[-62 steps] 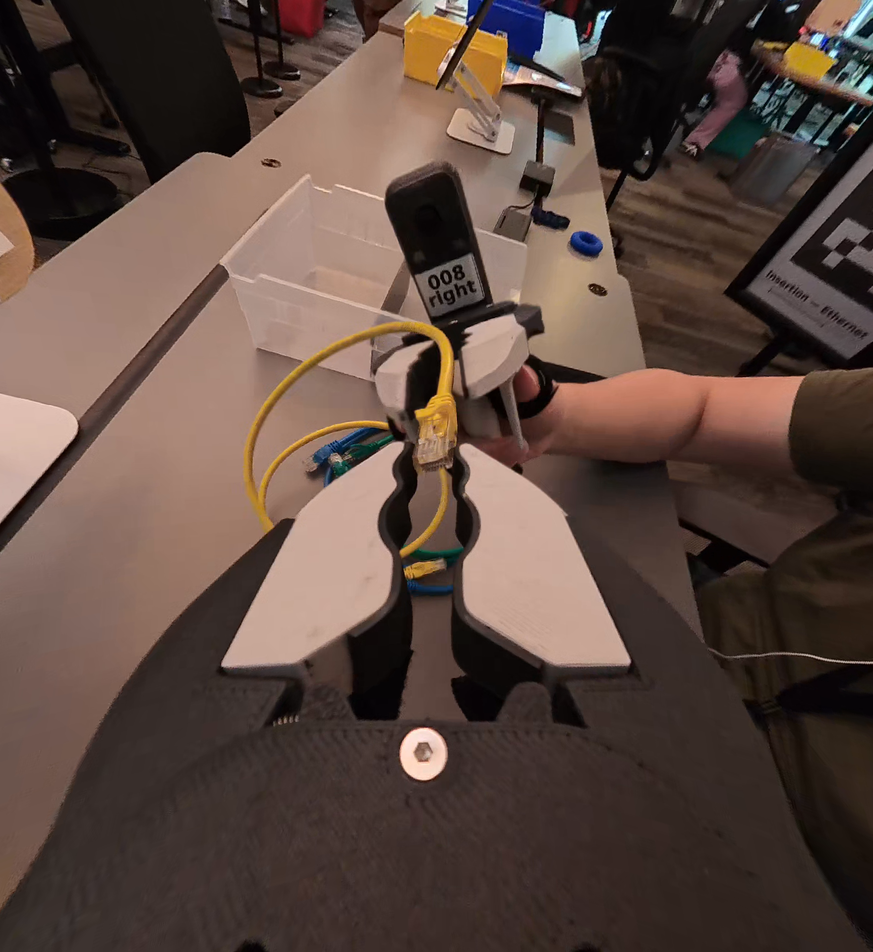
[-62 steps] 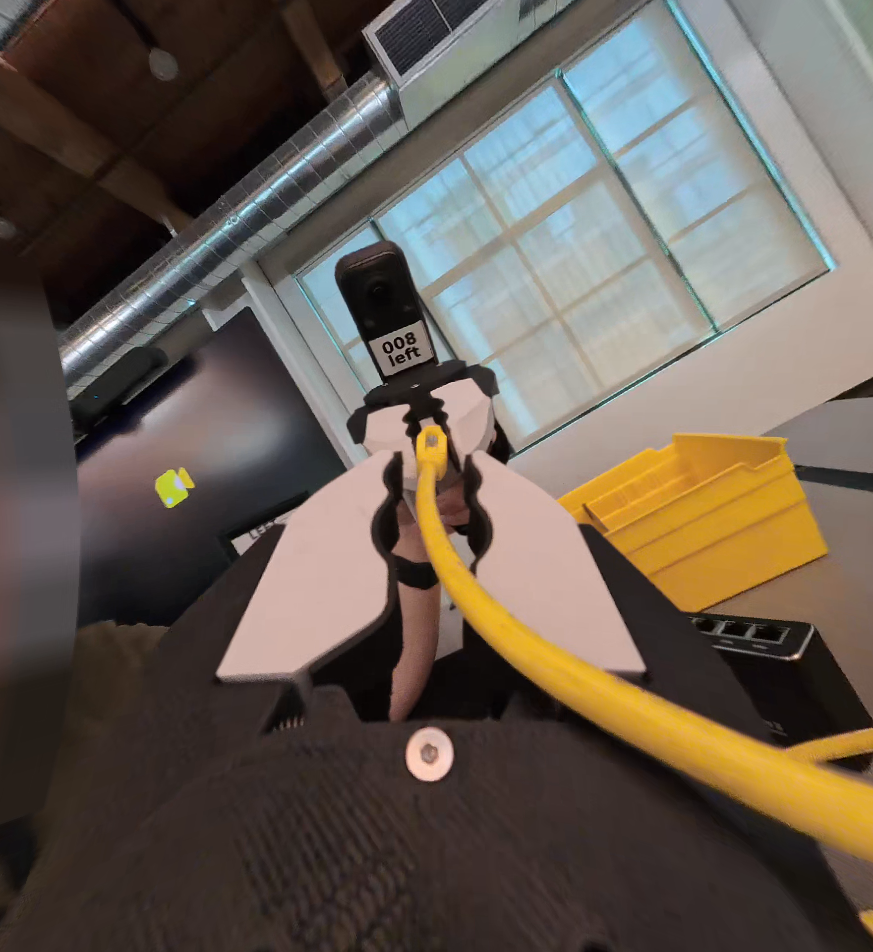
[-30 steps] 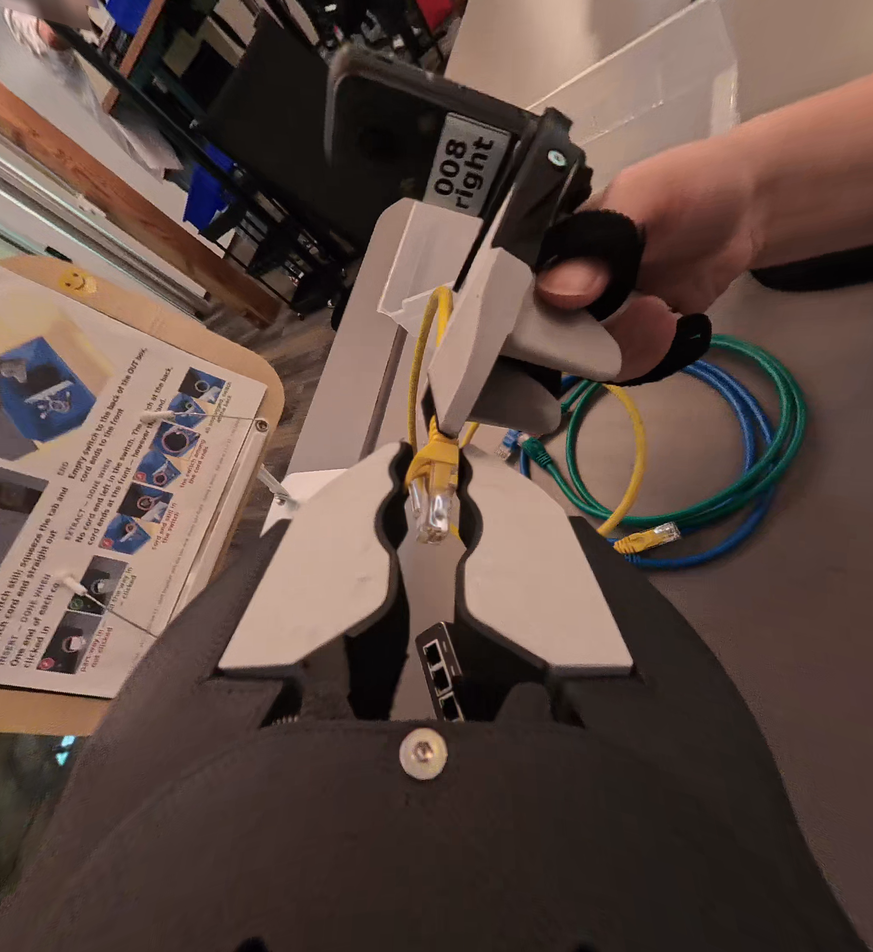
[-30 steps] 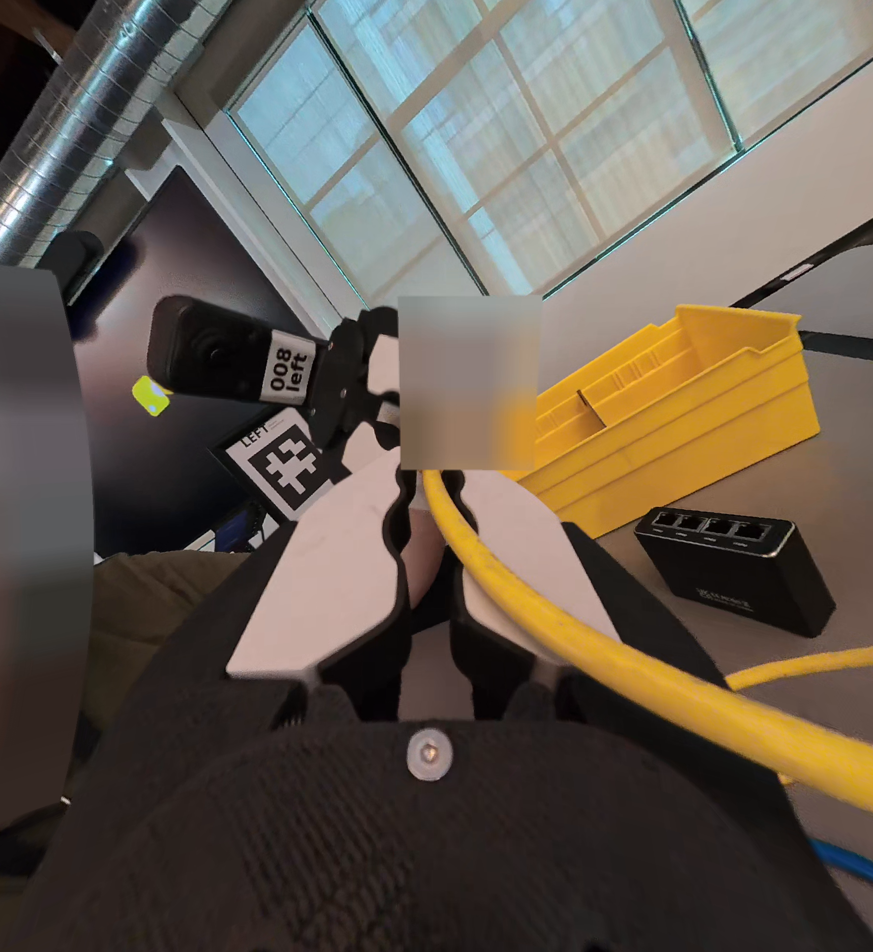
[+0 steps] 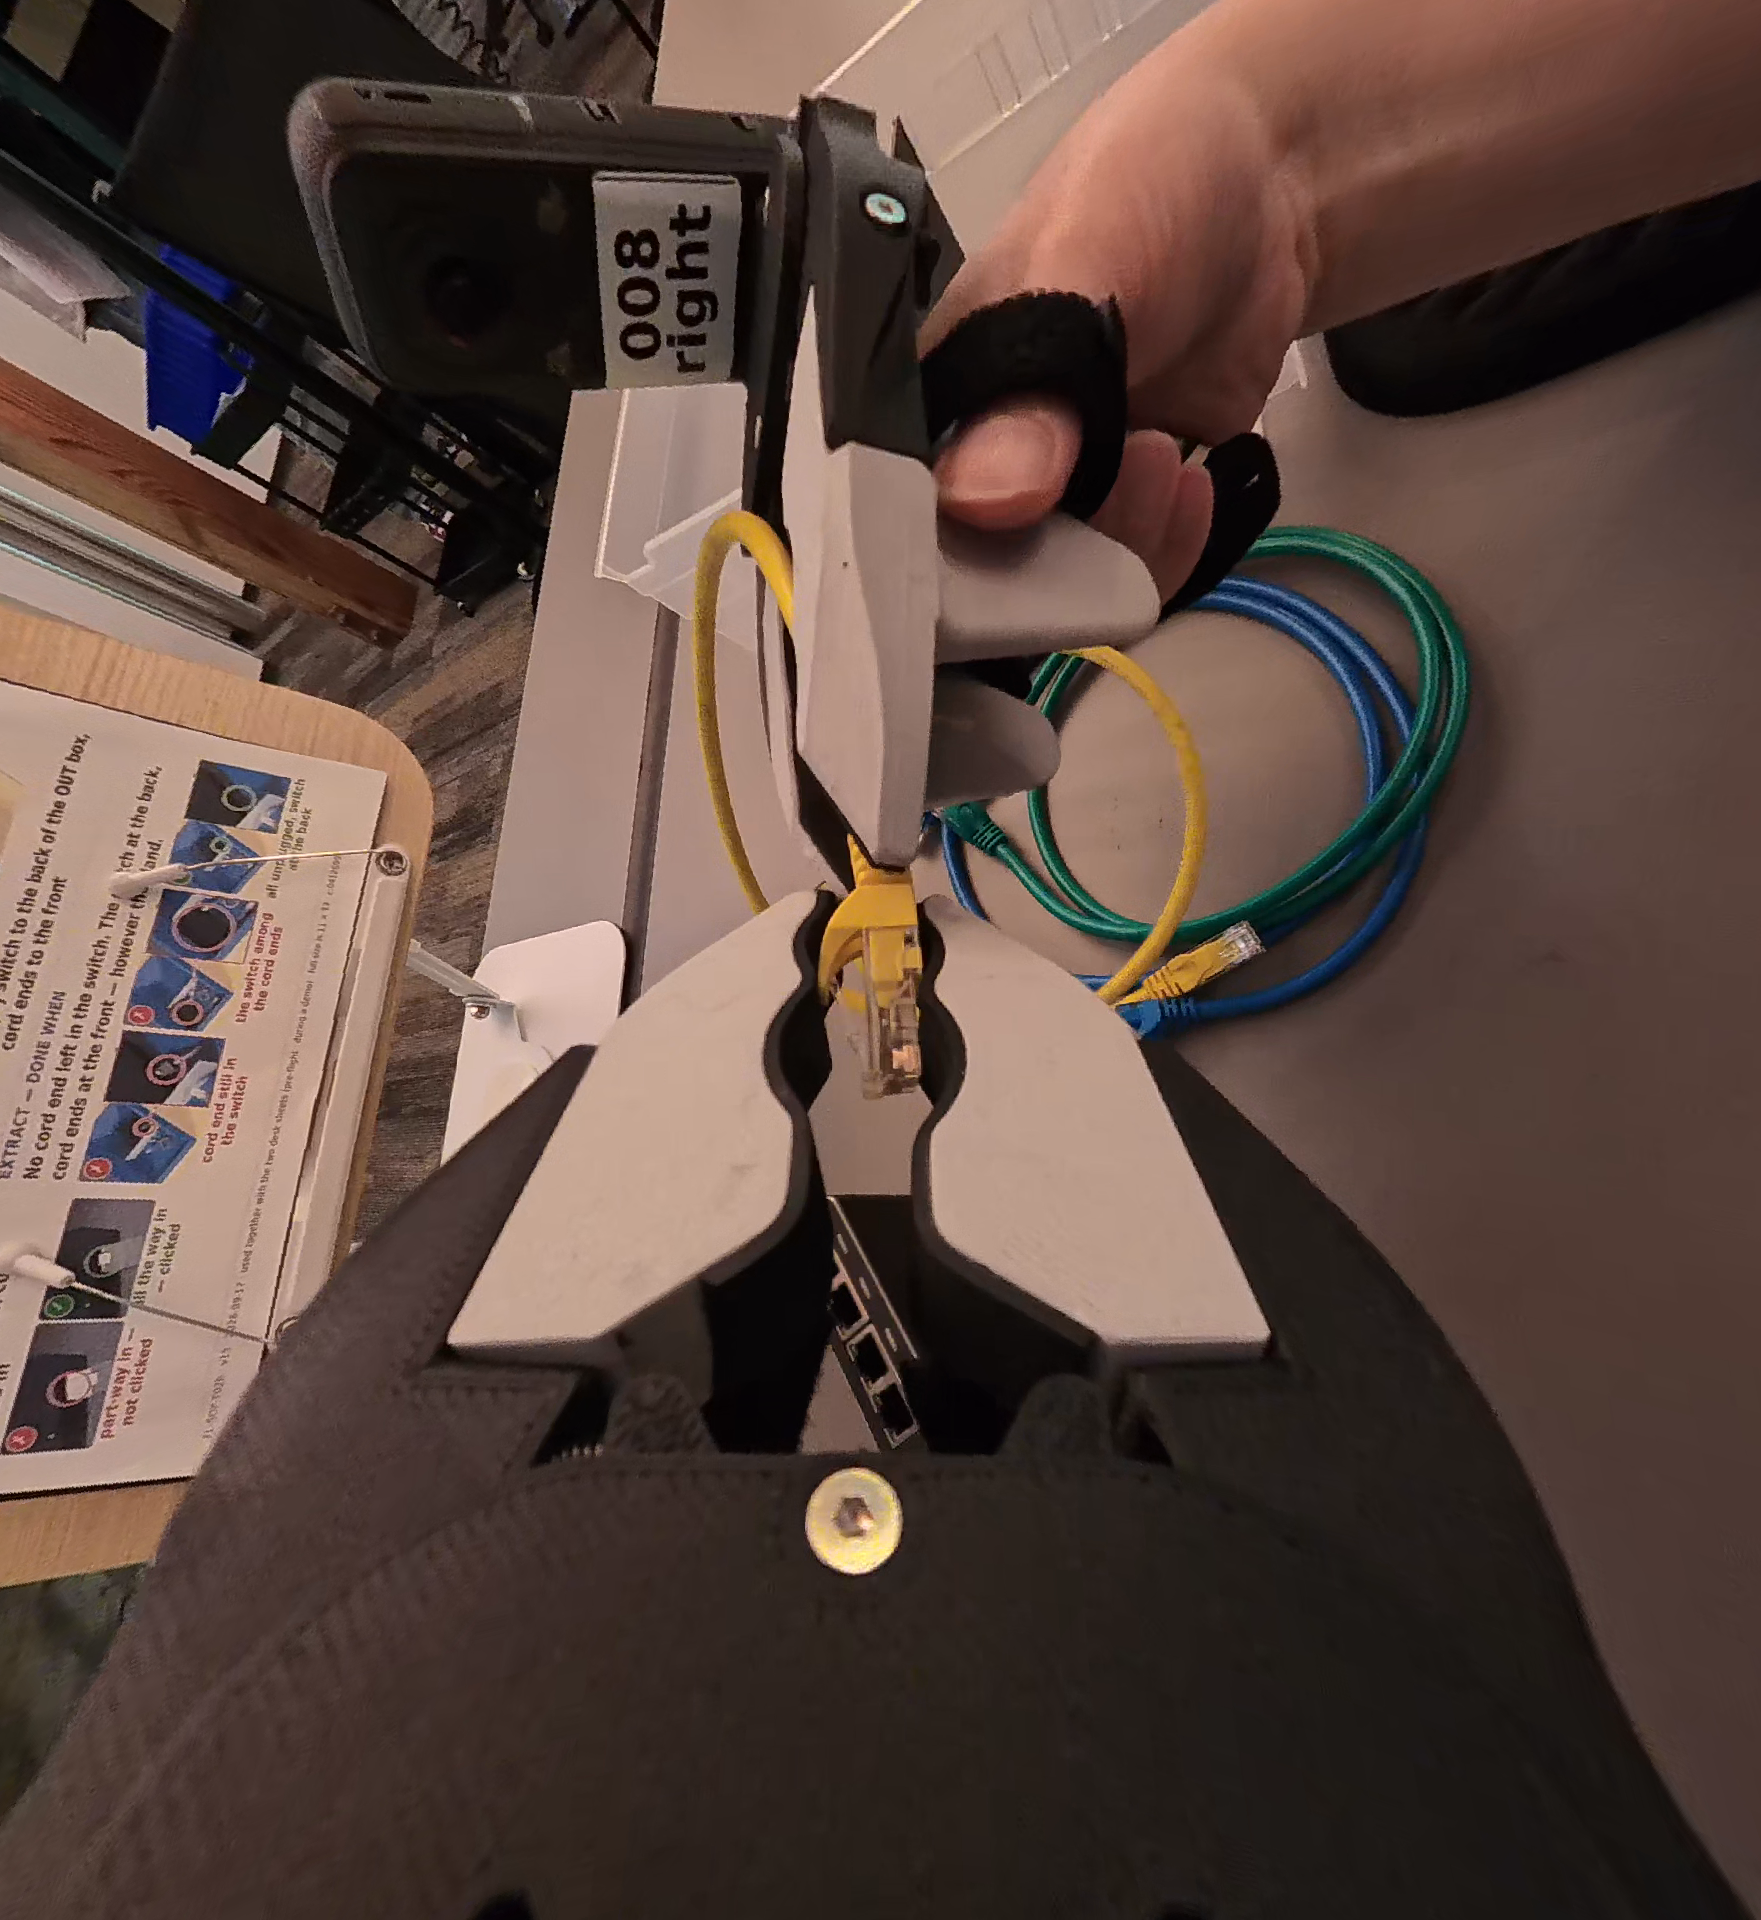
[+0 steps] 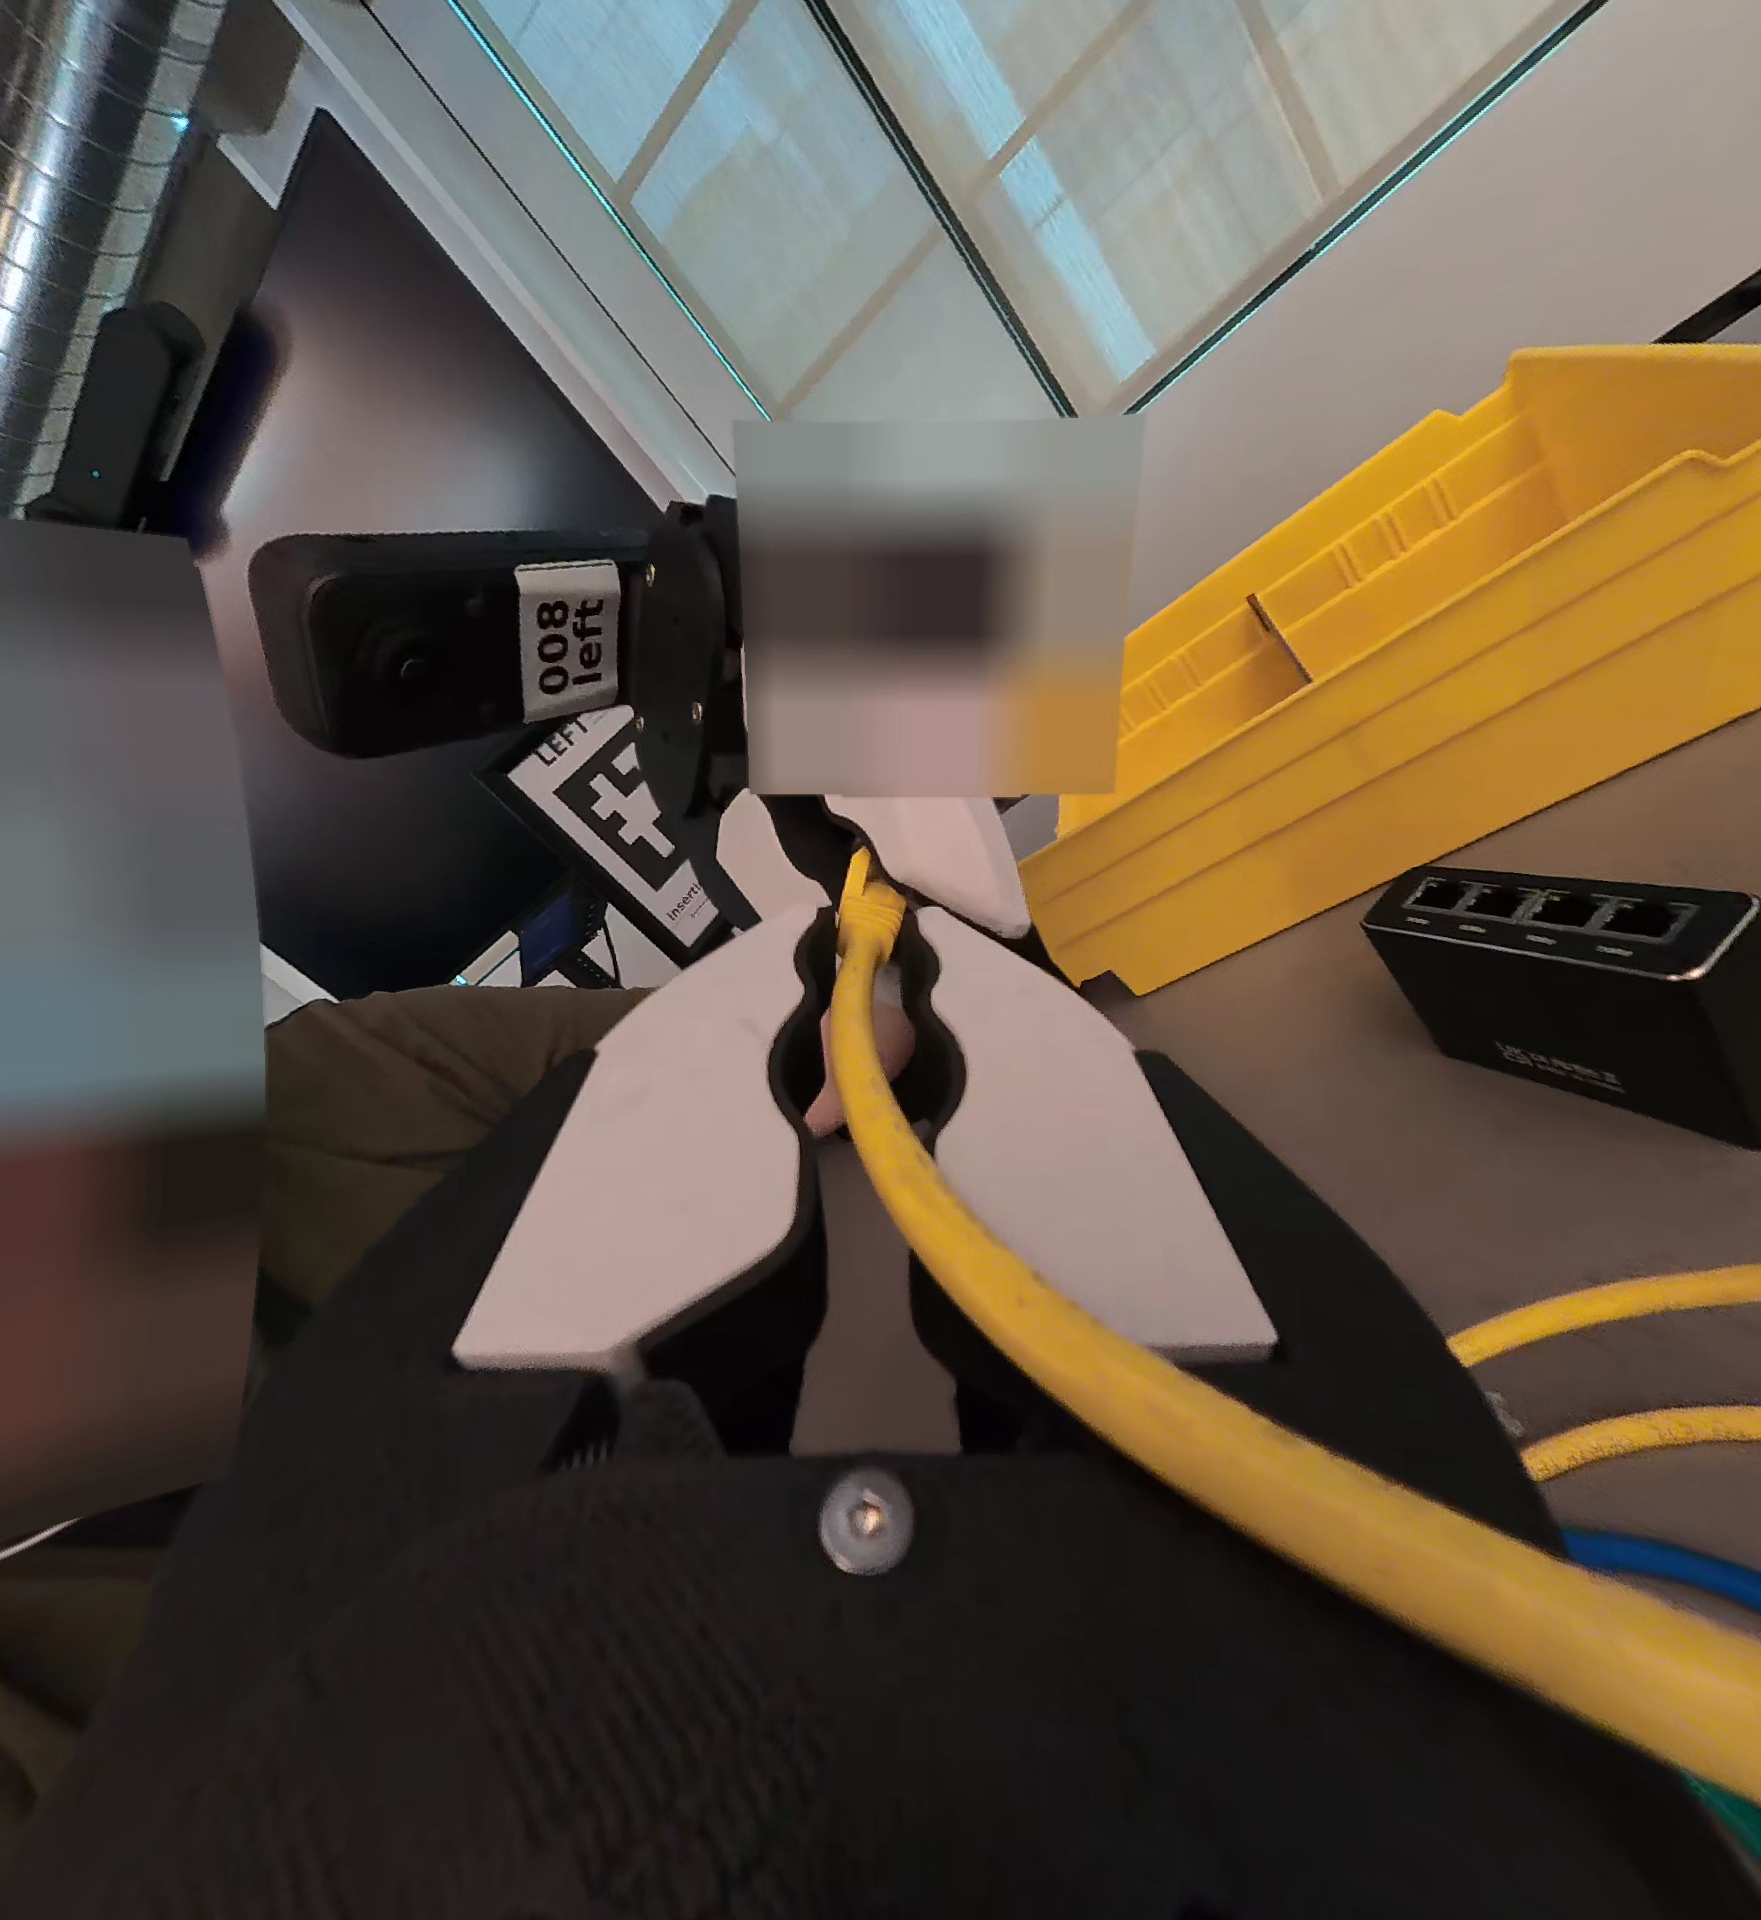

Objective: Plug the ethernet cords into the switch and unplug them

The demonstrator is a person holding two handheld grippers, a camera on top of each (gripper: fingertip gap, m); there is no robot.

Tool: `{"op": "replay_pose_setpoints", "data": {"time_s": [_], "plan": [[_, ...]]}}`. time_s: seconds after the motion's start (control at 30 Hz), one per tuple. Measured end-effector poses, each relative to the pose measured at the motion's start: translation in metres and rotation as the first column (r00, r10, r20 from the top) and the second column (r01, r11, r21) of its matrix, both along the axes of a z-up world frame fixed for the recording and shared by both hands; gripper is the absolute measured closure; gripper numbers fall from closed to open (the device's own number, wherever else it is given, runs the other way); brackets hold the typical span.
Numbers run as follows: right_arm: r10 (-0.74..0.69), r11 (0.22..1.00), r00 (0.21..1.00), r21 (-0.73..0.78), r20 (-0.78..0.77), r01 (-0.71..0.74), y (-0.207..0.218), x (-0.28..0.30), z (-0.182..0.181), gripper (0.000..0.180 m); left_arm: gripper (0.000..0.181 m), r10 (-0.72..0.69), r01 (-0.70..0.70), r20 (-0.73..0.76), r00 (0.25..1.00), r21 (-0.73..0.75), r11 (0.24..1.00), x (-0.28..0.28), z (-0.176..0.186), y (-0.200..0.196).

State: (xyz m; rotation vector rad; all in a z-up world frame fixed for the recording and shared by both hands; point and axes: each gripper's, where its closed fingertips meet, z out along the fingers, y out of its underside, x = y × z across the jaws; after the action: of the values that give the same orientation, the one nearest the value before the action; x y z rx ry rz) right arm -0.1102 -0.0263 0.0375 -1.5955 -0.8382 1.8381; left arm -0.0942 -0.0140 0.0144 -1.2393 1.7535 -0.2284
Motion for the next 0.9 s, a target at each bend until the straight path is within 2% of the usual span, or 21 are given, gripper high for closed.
{"op": "replay_pose_setpoints", "data": {"time_s": [0.17,0.23,0.27,0.3,0.37,0.43,0.47,0.53,0.57,0.67,0.73,0.9], "plan": [[-0.013,1.0,1.0,0.02,0.016,0.013,0.001,0.0,-0.001,0.168,0.169,0.012,-0.012,-0.006,1.0,0.007,1.0,-0.001,-0.001,0.001],[-0.035,0.998,0.999,0.045,-0.004,0.035,0.002,0.001,0.005,0.169,0.168,0.029,-0.029,0.043,0.999,0.0,1.0,0.0,0.007,0.003],[-0.056,0.995,0.998,0.079,-0.018,0.057,0.003,0.003,0.009,0.169,0.162,0.052,-0.052,0.073,0.996,-0.008,0.999,-0.002,0.013,0.005],[-0.088,0.989,0.996,0.117,-0.018,0.089,0.006,0.006,0.011,0.169,0.15,0.094,-0.091,0.106,0.99,-0.029,0.995,-0.007,0.02,0.008],[-0.139,0.967,0.99,0.21,-0.036,0.144,0.01,0.015,0.019,0.169,0.121,0.218,-0.191,0.169,0.961,-0.164,0.968,-0.021,0.029,0.016],[-0.184,0.942,0.981,0.276,-0.054,0.192,0.013,0.024,0.029,0.169,0.099,0.382,-0.315,0.175,0.907,-0.32,0.894,-0.033,0.027,0.026],[-0.194,0.929,0.979,0.309,-0.066,0.205,0.012,0.027,0.034,0.169,0.096,0.484,-0.408,0.154,0.862,-0.358,0.84,-0.042,0.019,0.034],[-0.211,0.914,0.975,0.339,-0.07,0.222,0.012,0.031,0.041,0.169,0.093,0.663,-0.597,0.115,0.739,-0.344,0.725,-0.064,-0.006,0.047],[-0.209,0.91,0.975,0.352,-0.072,0.221,0.011,0.032,0.043,0.169,0.095,0.718,-0.647,0.127,0.684,-0.348,0.678,-0.071,-0.021,0.049],[-0.198,0.896,0.976,0.388,-0.085,0.216,0.006,0.034,0.05,0.169,0.094,0.822,-0.737,0.155,0.549,-0.374,0.563,-0.085,-0.06,0.054],[-0.188,0.892,0.978,0.401,-0.09,0.209,0.002,0.034,0.053,0.169,0.093,0.86,-0.781,0.156,0.485,-0.366,0.506,-0.094,-0.078,0.061],[-0.172,0.875,0.981,0.443,-0.093,0.195,-0.006,0.036,0.06,0.169,0.076,0.909,-0.834,0.004,0.416,-0.397,0.383,-0.099,-0.127,0.078]]}}
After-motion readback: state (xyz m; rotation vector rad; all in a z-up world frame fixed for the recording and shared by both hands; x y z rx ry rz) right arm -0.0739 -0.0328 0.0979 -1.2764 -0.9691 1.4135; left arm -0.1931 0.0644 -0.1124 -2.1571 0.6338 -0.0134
